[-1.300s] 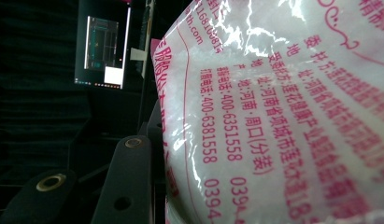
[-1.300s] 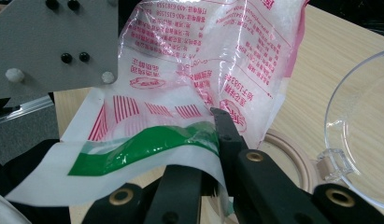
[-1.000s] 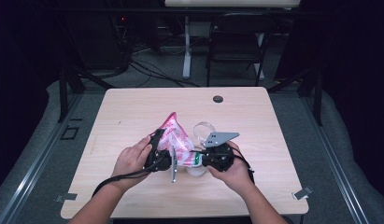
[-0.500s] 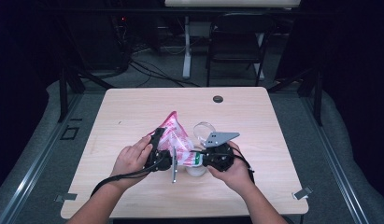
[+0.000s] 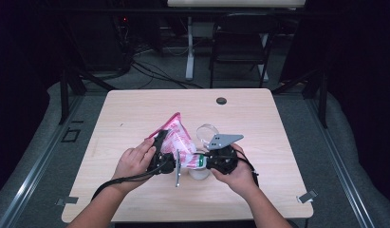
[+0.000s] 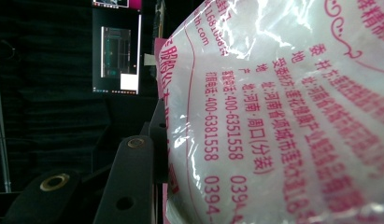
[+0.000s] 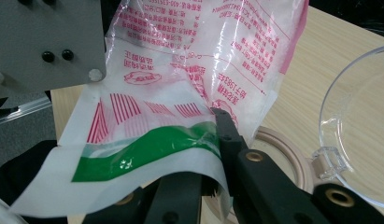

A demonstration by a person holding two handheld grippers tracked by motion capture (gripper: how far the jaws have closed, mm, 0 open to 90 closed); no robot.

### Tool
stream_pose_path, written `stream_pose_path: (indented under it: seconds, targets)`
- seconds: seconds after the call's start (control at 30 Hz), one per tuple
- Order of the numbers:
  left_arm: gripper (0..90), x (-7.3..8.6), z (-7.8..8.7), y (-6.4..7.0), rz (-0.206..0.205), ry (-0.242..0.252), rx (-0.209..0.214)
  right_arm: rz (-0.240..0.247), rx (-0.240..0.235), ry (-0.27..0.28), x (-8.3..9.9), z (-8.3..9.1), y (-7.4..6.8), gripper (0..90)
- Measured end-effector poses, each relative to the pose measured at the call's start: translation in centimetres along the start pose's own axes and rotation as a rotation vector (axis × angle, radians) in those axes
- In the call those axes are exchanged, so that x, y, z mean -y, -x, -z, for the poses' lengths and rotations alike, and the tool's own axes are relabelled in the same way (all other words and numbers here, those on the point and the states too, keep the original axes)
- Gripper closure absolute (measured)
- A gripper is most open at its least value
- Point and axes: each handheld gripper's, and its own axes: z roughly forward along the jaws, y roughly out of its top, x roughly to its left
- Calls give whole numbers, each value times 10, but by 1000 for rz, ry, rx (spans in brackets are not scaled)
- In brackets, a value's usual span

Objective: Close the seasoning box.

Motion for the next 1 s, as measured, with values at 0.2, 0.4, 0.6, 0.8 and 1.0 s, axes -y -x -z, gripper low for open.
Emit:
stream_pose_path:
  seconds: [0.2, 0.4, 0.6, 0.8, 1.0]
  targets:
    - [633, 0, 1, -3, 0, -2, -10, -2, 5, -3, 0, 0, 1, 900]
    - [635, -1, 0, -5, -6, 4, -24, -2, 8, -2, 0, 0, 1, 900]
    - [635, -1, 1, -6, -16, 1, -31, -4, 6, -2, 1, 0, 2, 900]
    - [637, -1, 1, -5, -9, 5, -35, -7, 3, -8, 2, -1, 2, 900]
    - [640, -2, 2, -6, -11, 3, -51, -5, 5, -15, 2, -2, 3, 900]
